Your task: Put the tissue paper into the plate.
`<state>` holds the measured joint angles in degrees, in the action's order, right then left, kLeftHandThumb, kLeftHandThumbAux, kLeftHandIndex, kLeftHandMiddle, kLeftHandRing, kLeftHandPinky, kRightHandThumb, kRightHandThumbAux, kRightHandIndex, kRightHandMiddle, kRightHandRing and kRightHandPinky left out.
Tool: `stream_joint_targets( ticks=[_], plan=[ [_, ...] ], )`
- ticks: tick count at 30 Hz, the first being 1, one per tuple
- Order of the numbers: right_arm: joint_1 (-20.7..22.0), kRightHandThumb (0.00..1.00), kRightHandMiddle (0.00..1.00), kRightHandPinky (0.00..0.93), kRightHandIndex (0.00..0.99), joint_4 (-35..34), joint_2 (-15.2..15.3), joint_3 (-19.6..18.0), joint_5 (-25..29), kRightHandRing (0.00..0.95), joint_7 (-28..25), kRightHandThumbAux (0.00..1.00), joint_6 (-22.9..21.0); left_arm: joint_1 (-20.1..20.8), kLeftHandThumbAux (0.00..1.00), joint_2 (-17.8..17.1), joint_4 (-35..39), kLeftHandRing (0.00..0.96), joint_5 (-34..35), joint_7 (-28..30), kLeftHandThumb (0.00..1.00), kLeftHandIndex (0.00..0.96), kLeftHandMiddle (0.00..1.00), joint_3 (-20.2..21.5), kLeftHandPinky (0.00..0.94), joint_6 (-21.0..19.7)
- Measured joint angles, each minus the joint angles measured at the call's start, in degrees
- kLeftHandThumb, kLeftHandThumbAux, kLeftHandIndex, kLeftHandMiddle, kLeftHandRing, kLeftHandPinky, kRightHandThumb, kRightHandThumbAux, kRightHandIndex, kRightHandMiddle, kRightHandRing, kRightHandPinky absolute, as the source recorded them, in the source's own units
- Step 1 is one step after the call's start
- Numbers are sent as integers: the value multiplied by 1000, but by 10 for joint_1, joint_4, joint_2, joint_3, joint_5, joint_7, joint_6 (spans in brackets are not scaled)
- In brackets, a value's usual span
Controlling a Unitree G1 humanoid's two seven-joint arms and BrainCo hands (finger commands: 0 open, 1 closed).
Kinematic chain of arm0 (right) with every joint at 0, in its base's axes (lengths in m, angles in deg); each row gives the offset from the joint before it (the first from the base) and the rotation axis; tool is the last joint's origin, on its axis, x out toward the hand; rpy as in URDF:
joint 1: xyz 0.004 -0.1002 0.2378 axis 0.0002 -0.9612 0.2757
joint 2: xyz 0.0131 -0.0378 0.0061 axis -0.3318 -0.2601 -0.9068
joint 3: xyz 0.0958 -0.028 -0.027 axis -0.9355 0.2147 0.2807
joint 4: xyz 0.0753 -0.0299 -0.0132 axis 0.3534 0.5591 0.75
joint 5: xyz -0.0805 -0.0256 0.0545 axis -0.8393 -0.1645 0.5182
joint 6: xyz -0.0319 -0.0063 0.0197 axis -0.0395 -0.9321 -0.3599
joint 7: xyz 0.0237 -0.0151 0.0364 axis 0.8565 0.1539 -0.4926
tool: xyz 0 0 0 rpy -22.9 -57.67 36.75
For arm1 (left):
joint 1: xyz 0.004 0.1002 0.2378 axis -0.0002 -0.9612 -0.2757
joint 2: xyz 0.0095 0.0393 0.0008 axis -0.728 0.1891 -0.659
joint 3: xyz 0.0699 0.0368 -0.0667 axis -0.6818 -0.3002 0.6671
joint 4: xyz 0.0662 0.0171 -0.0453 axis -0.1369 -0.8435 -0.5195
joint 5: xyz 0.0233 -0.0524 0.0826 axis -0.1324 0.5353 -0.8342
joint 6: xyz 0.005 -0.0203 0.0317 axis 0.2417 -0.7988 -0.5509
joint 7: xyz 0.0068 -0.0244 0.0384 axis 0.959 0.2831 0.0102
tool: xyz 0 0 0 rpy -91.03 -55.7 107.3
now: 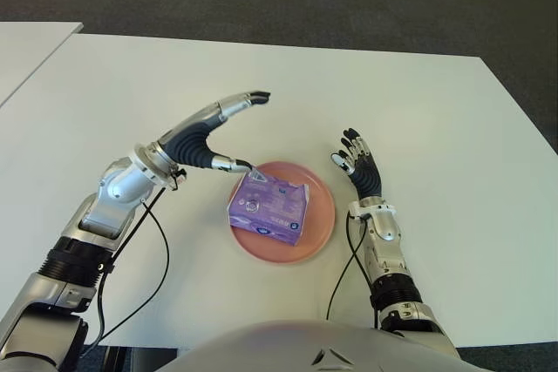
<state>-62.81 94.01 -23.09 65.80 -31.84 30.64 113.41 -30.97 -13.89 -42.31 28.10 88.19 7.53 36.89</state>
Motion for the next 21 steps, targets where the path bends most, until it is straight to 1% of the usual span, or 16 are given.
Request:
stream_joint_targets(
  ticks=[2, 4, 6, 8, 12, 14, 16, 21],
  plan=[
    [-3, 0, 0, 0, 0, 1, -1, 1, -1, 0, 1, 652, 0, 9, 320, 11, -18, 0, 48, 23, 0, 0, 0, 14, 0, -4],
    [-4, 0, 0, 0, 0, 1, -3, 3, -1, 0, 3, 652, -2, 16, 270, 23, -29, 0, 94, 37, 2, 0, 0, 34, 0, -21],
    [-5, 0, 0, 0, 0, 1, -4, 6, -2, 0, 5, 652, -3, 15, 237, 42, -25, 0, 144, 34, 3, 0, 0, 65, 0, -53],
    [-6, 0, 0, 0, 0, 0, -4, 9, -3, 0, 7, 651, -4, 4, 205, 57, -9, 0, 187, 24, 2, 0, 0, 98, 0, -86],
    [-8, 0, 0, 0, 0, -4, -4, 11, -3, 0, 10, 647, -6, -22, 181, 62, 14, 0, 228, 24, 2, 0, 0, 147, 0, -123],
    [-11, 0, 0, 0, 0, -6, -2, 10, -3, 0, 12, 645, -8, -27, 177, 64, 11, 0, 241, 24, 7, 0, 0, 168, 0, -145],
    [-11, 0, 0, 0, 0, -6, -1, 11, -3, 0, 13, 644, -11, -26, 182, 68, 3, 0, 255, 24, 14, 0, 0, 186, 0, -162],
    [-13, 0, 0, 0, 0, -6, -2, 13, -3, 0, 14, 646, -15, -7, 196, 92, -54, 0, 281, 30, 32, 0, 0, 231, 0, -182]
  ],
)
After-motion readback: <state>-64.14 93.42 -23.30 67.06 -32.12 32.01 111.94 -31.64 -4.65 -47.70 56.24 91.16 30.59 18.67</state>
